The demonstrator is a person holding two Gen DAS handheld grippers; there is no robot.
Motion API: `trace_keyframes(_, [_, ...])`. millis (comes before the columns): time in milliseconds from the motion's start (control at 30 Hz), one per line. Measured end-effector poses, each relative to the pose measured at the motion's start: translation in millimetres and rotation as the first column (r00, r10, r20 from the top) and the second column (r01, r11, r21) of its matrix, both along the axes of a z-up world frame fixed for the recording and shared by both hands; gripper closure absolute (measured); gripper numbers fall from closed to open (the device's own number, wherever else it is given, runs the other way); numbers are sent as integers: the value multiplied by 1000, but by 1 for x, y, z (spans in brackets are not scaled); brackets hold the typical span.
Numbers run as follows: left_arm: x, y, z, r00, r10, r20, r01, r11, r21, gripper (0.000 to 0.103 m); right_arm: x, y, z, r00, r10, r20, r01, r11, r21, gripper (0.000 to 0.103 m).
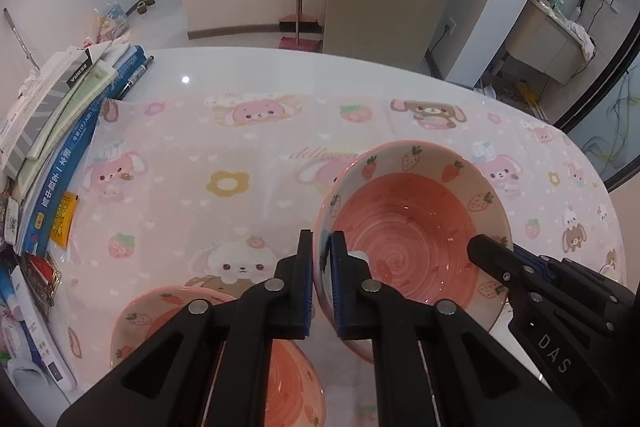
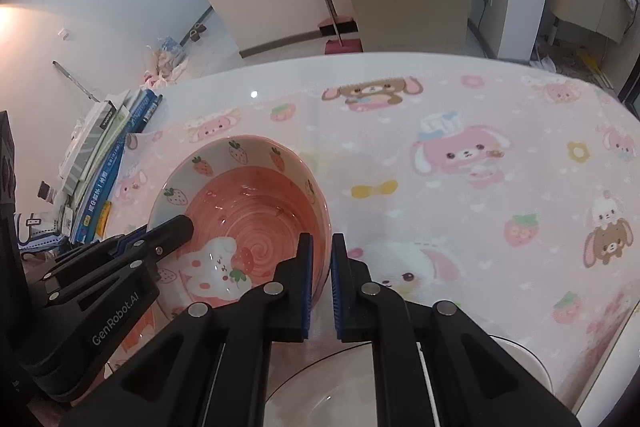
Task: Organize plates and bowls
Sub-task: 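Close the right gripper on the rim of the large pink bowl, then lift the pink bowl with the right gripper and carry it toward the smaller bowl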
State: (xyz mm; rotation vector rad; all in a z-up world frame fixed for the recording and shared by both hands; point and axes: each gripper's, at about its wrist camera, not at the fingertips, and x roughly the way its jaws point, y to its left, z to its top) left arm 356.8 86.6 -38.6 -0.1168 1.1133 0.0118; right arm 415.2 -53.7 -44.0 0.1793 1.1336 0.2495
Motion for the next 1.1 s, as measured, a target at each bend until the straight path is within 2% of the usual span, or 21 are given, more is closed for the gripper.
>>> trace_keyframes(133, [-6, 2, 13, 1000, -1, 27, 2, 1000, -30, 97, -7, -1, 18, 999, 8, 48, -8, 1000, -10, 93])
trace_keyframes(367, [-21, 1, 47, 994, 5, 113, -3, 1000, -19, 98, -23, 1, 49, 993, 5, 115, -4, 1000, -10, 93])
trace_keyframes(567, [-38, 7, 76, 981, 10, 193, -5, 1000, -29, 98, -39, -2, 78, 986, 14, 168, -22, 999, 43, 93])
trace_keyframes(700, [-46, 12, 90, 973, 9, 231, 1, 999, -43, 99, -49, 1, 92, 979, 14, 203, -24, 999, 46, 93])
trace_keyframes(1033, [-60, 19, 101, 968, 9, 251, 7, 998, -62, 98, -65, 1, 111, 973, 28, 231, -47, 996, 77, 93])
trace_keyframes(1100, [-65, 26, 98, 973, 33, 226, -10, 995, -102, 98, -69, 7, 113, 972, 43, 231, -60, 996, 67, 93])
